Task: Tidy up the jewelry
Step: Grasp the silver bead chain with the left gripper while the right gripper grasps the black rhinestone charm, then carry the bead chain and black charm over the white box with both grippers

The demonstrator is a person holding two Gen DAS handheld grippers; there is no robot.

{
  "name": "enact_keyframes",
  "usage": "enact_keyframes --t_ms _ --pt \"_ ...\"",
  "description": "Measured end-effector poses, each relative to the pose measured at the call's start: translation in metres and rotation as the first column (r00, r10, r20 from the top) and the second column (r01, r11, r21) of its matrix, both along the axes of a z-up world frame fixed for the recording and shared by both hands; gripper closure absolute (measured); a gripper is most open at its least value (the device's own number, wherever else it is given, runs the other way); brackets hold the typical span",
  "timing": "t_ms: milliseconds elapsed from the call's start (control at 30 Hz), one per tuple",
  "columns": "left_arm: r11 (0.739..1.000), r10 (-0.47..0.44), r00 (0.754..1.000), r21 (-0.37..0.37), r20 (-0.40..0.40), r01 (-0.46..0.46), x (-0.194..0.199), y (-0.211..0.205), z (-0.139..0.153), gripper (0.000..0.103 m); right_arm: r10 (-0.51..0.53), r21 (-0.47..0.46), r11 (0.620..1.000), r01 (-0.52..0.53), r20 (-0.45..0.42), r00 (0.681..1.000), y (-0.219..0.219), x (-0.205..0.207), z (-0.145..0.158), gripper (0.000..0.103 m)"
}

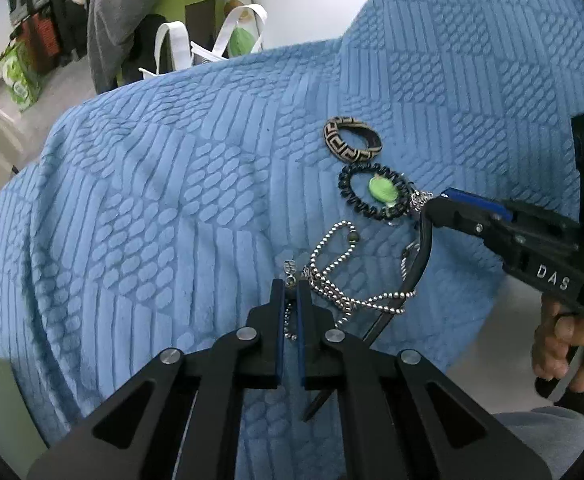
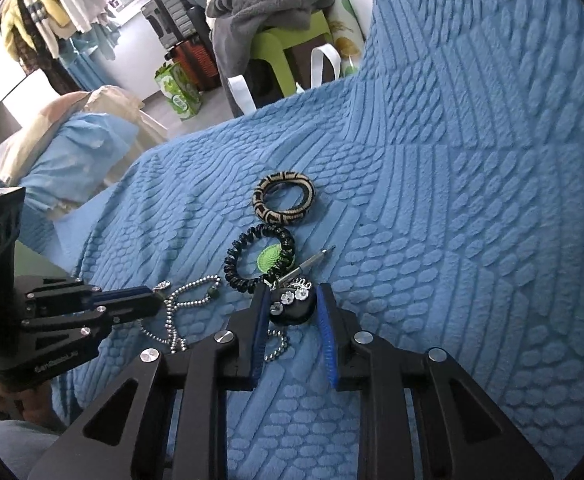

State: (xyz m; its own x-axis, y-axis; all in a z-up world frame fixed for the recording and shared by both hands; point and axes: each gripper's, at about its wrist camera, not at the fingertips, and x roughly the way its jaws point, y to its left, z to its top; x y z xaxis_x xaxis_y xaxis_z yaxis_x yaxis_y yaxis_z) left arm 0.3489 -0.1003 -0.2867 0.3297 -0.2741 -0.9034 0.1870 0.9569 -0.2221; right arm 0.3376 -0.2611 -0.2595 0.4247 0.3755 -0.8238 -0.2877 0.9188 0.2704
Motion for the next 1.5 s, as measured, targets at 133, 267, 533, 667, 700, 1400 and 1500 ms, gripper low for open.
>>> enact_keyframes --t_ms 133,267,533,667,700,1400,1500 --pt "0.998 0.042 0.999 -0.042 0.025 -0.041 -0.005 0.009 0.02 0.099 0.009 -0.032 0.999 -0.008 0.044 0.999 0.006 -0.007 0.021 0.083" --pt "0.995 0.07 0.995 -0.073 0.071 -0.065 -0.014 0.02 0.05 0.099 0.029 -0.055 0.998 -0.023 0.107 0.994 0.014 -0.017 0.049 0.083" --pt "0.988 0.119 0.978 -0.121 0.169 -0.099 -0.042 0.041 0.109 0.099 0.06 -0.096 0.995 -0.04 0.222 0.973 0.037 -0.034 0.1 0.083" --pt "0.982 0.155 0.967 -0.141 0.204 -0.127 -0.056 0.058 0.136 0.099 0.079 -0.119 0.992 -0.048 0.272 0.959 0.052 -0.043 0.123 0.083" --pt "0.98 0.162 0.964 -0.145 0.21 -0.133 -0.06 0.062 0.14 0.099 0.081 -0.125 0.991 -0.047 0.283 0.956 0.056 -0.045 0.129 0.083" --pt "0.95 0.309 0.89 -0.149 0.334 -0.273 -0.139 0.172 0.245 0.099 0.153 -0.071 0.988 -0.136 0.384 0.91 0.167 -0.088 0.228 0.083" --pt "0.944 0.329 0.879 -0.138 0.344 -0.3 -0.154 0.196 0.258 0.099 0.16 -0.054 0.987 -0.151 0.386 0.908 0.186 -0.093 0.239 0.083"
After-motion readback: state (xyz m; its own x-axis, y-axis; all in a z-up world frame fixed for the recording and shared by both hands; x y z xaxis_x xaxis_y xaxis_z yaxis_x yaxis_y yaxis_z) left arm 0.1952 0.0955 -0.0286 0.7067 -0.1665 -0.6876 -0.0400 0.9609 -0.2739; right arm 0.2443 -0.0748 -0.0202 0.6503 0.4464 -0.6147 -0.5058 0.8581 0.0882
